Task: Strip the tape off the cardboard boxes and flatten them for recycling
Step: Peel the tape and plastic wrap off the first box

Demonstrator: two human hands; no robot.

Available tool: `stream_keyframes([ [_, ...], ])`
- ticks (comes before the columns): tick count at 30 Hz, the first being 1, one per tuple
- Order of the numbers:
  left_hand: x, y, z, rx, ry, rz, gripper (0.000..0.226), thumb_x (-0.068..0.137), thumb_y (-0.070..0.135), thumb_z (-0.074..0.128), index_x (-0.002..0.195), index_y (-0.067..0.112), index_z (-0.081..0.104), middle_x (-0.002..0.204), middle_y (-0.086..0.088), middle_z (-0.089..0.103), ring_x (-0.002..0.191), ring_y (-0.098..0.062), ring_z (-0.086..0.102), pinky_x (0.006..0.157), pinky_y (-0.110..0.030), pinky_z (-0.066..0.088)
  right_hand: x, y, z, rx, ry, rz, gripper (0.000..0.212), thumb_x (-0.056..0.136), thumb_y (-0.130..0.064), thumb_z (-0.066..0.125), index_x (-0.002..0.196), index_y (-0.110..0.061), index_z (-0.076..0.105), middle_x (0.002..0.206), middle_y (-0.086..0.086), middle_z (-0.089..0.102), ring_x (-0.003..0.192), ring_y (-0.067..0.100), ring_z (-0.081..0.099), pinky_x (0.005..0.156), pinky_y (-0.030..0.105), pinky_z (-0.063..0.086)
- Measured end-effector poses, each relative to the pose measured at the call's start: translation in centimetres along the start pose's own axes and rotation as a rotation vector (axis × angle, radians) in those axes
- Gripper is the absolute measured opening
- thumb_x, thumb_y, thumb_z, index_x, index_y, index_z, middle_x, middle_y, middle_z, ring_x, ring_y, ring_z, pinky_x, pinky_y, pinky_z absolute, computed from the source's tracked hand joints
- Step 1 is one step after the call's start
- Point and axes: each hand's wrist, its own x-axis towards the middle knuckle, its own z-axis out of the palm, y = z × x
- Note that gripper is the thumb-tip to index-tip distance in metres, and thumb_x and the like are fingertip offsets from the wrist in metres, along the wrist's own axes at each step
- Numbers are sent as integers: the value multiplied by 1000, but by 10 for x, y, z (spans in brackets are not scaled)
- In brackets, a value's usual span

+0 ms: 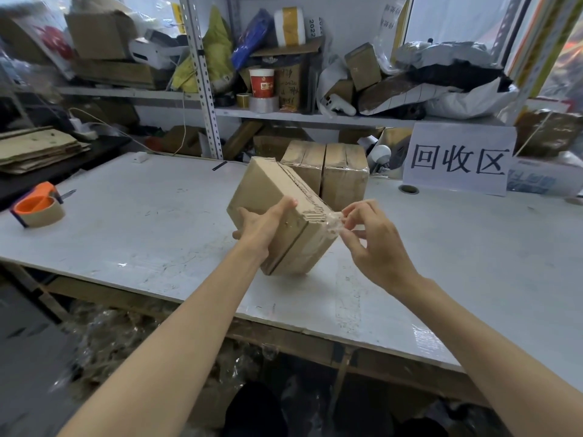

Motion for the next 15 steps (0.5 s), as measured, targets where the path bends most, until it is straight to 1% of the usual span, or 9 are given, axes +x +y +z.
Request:
stream_keyframes([
  [2,-1,-3,-1,4,-13,6,139,31,61,76,150,31,11,140,-11,41,123,-32,46,96,-52,44,2,-1,4,76,20,73,21,82,-11,70,92,-8,51,102,8,59,93,16,63,66,24,58],
  [4,0,-5,-1,-14,-23,2,140,27,60,74,149,32,11,140,-11,42,124,-32,47,99,-55,44,6,-4,8,80,46,135,44,75,-23,79,103,-10,49,102,6,59,88,15,64,60,26,58],
  [6,1,-3,-2,-17,-43,25,135,33,55,74,151,35,10,141,-11,42,123,-32,47,95,-49,45,11,-6,11,36,25,209,60,70,-30,84,114,-12,46,100,2,58,79,15,62,61,27,56],
  [7,1,-1,-1,-10,-54,45,133,38,52,74,152,35,9,141,-11,42,123,-31,47,92,-46,45,12,-6,13,30,4,236,55,71,-28,84,113,-12,51,96,2,60,77,16,62,64,30,56],
  [8,1,0,0,1,-60,65,133,40,50,74,154,32,8,142,-12,41,123,-31,47,92,-45,45,13,-6,15,35,-15,238,43,73,-24,82,106,-11,59,93,4,62,78,18,62,69,34,56],
  [10,0,0,2,37,-65,82,141,38,53,78,155,24,6,143,-11,40,127,-31,46,101,-47,43,12,-7,18,35,-32,192,17,78,-14,77,93,-10,69,89,7,65,80,21,62,75,40,54],
  [11,-1,-1,3,48,-59,89,143,36,54,82,154,20,8,141,-11,42,127,-30,46,104,-46,43,11,-7,19,41,-30,175,11,78,-10,75,88,-11,71,86,6,66,79,19,62,75,39,54],
  [13,0,-5,1,17,-33,121,126,42,44,87,147,14,24,136,-10,50,123,-28,52,102,-45,47,10,-6,18,115,-28,191,10,75,-4,75,82,-11,72,80,1,69,75,14,65,73,35,55],
  [15,6,-9,-6,-30,-37,115,100,58,27,89,141,16,35,132,-7,57,115,-27,59,90,-46,53,9,-5,15,264,-46,254,13,71,3,76,77,-8,72,79,1,72,76,13,68,73,34,58],
])
